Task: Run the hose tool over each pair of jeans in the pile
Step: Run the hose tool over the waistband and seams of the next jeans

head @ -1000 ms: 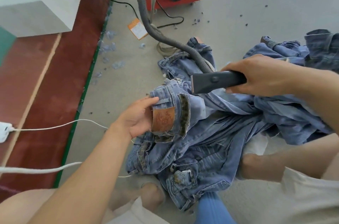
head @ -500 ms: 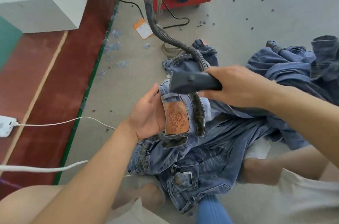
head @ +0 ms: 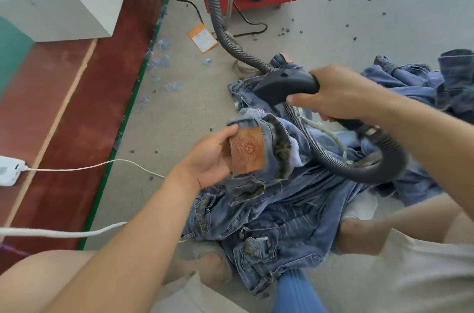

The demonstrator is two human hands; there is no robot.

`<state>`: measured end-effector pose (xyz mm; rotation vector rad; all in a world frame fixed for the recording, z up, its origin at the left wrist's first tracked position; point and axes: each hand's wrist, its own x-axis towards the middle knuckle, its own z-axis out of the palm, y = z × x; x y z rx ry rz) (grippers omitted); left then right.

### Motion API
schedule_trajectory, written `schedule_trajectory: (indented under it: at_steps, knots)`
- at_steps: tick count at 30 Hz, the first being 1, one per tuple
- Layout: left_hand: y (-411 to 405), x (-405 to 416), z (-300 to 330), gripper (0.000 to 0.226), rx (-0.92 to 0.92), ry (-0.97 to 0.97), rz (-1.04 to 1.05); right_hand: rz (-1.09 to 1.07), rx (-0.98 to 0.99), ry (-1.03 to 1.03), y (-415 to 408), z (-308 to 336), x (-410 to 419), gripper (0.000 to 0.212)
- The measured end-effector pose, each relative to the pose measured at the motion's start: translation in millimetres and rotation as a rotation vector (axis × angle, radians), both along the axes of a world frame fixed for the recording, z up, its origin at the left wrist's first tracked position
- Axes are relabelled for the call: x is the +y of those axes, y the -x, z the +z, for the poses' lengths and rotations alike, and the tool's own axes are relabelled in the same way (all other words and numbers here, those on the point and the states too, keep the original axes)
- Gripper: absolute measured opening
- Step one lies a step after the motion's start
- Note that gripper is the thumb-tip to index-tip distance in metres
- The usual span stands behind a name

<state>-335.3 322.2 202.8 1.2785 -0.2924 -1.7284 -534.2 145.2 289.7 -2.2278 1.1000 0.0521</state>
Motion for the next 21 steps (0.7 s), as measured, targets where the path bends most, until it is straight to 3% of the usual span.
schedule_trajectory:
  at_steps: [9, 11, 14, 15, 18, 21]
  knots:
    - [-7, -8, 12, 0.081, 0.212, 0.050, 0.075, 0.344, 0.149, 0.067, 30, 20, 19, 0.030]
    - [-7, -10, 15, 0.074, 0.178, 0.070, 0.077, 0.403, 0.163, 0.075, 31, 19, 23, 0.029]
    - [-9, -19, 9, 0.035, 0.084, 0.038, 0.140, 0.449, 0.153, 0.129, 25, 12, 36, 0.026]
    - [-9, -20, 7, 0.037, 0.064, 0.024, 0.145, 0.451, 0.127, 0.173, 21, 8, 41, 0.027]
    - [-9, -23, 8, 0.055, 0.059, 0.033, 0.125, 0.416, 0.040, 0.270, 15, 2, 50, 0.034]
    - [-12, -21, 17, 0.072, 0.213, 0.099, 0.057, 0.376, 0.027, 0.285, 19, 5, 42, 0.038]
